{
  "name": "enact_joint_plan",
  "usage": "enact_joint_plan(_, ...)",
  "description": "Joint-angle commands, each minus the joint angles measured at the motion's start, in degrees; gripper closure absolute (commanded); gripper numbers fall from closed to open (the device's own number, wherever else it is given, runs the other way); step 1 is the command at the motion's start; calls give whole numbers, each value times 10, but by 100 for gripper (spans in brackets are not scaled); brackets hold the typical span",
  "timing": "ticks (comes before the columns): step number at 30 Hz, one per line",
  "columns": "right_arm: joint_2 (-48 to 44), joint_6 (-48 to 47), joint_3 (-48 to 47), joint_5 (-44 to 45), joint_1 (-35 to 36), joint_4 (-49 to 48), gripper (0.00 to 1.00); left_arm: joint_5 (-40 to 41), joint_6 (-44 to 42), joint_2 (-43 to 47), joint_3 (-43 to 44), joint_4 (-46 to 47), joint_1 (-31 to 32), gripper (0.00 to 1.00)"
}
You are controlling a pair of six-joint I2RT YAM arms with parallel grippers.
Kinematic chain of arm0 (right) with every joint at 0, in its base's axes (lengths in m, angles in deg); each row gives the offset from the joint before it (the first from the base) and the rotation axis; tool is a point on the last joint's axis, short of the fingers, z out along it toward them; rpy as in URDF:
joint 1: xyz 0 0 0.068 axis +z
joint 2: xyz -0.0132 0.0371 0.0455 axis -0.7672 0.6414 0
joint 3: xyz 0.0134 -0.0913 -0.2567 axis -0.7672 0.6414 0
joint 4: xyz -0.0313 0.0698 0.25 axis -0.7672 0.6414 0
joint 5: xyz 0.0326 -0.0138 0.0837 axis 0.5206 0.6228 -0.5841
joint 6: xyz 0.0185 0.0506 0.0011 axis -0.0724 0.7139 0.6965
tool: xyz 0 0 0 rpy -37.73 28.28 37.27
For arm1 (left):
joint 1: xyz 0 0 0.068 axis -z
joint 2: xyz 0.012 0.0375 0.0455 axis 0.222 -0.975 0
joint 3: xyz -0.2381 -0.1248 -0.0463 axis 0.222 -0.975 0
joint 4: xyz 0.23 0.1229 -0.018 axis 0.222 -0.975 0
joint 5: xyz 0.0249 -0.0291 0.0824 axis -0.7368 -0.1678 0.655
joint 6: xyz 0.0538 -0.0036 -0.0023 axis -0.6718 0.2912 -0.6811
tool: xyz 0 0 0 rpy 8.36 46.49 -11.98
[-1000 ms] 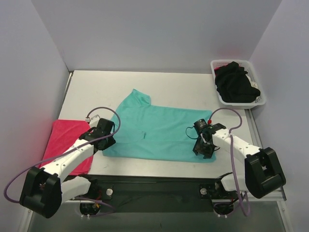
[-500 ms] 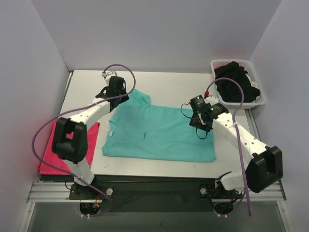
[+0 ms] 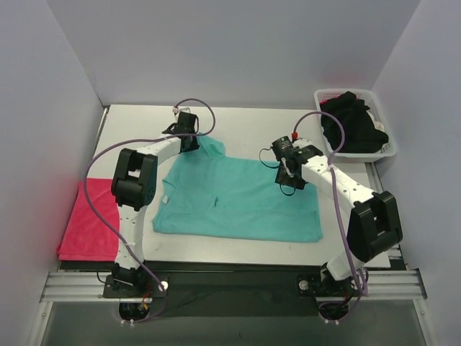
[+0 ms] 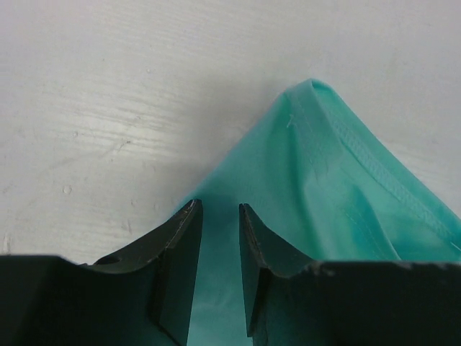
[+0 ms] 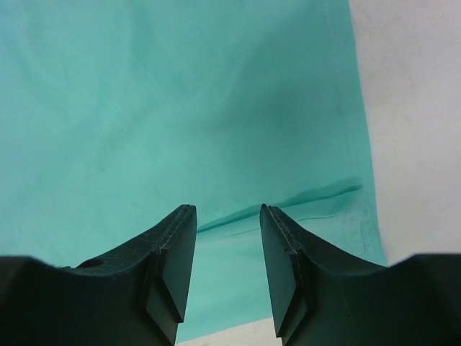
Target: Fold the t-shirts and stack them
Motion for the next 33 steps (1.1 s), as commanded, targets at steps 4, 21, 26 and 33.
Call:
enact_joint_plan(4, 25, -9, -32, -1, 1, -1, 60, 67, -29, -60, 98, -78, -9, 62)
enact_joint_plan(21, 100, -14, -72, -41, 9, -9, 64, 153, 64, -43, 71, -213, -27, 62)
enact_joint_plan(26, 182, -49, -208, -69, 27, -16, 64, 115, 66, 26, 13, -147, -27, 62)
enact_joint_plan(33, 366, -94, -474, -225, 31, -43, 64, 108, 71, 92, -11, -102, -27, 61)
